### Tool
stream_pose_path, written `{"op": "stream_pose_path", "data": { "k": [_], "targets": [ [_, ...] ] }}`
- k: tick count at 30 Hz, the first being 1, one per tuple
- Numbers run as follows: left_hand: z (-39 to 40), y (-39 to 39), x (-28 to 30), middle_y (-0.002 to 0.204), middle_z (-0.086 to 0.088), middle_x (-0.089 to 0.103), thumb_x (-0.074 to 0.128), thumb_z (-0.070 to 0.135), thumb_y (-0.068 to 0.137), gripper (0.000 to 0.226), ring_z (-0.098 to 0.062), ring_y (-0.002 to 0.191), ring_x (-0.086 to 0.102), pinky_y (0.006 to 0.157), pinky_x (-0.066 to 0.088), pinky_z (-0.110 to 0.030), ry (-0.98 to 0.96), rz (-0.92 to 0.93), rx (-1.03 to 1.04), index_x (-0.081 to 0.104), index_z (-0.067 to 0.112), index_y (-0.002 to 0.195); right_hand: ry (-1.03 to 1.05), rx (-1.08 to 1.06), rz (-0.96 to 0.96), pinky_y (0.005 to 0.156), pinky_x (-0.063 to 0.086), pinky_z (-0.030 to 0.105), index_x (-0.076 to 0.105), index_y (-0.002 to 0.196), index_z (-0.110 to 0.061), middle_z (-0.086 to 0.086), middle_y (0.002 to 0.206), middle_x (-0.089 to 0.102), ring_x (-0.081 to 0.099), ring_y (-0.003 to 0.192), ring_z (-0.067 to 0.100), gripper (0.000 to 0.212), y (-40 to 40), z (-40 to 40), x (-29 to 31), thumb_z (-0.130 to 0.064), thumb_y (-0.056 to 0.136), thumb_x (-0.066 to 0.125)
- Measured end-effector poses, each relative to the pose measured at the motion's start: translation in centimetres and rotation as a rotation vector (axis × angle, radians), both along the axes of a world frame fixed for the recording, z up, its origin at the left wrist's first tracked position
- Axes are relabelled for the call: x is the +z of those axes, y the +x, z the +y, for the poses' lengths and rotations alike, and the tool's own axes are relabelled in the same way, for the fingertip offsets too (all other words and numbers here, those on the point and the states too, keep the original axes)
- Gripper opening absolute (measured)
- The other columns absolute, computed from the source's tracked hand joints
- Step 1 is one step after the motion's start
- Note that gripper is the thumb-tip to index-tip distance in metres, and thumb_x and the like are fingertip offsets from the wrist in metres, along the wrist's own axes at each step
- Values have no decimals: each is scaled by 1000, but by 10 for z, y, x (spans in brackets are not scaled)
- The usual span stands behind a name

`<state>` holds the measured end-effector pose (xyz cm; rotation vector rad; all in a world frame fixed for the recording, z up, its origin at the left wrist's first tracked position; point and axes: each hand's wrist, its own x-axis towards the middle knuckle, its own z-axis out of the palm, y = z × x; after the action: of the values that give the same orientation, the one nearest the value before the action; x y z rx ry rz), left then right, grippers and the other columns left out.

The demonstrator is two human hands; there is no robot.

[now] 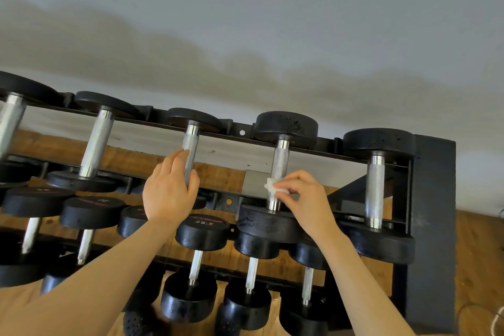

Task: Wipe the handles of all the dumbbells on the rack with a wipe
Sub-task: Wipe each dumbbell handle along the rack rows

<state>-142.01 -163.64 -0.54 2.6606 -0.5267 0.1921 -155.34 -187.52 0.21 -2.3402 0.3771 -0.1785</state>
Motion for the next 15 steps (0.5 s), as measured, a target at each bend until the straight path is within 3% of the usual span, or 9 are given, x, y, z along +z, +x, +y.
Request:
{"op": "stream_pose_path", "data": {
  "k": [4,9,15],
  "targets": [
    [1,0,-1,130,-11,61,59,20,93,40,-31,104,64,69,54,-40,-5,-15,-8,56,6,130,-93,6,-38,86,48,19,69,111,-14,-5,107,52,53,94,6,25,27,-5,8,-21,87,68],
    [1,0,0,131,-10,61,58,23,94,40,-30,104,64,71,55,-39,-9,-2,-6,56,6,130,-219,-40,-30,77,32,6,69,114,-15,-1,106,53,42,96,4,26,31,8,5,-21,88,67],
    [2,0,0,132,-12,60,58,23,94,40,-29,101,64,71,55,-38,14,11,-22,56,6,130,-136,-40,37,83,44,15,70,113,-16,-9,98,49,51,92,7,25,12,15,3,-20,87,68]
  ]
}}
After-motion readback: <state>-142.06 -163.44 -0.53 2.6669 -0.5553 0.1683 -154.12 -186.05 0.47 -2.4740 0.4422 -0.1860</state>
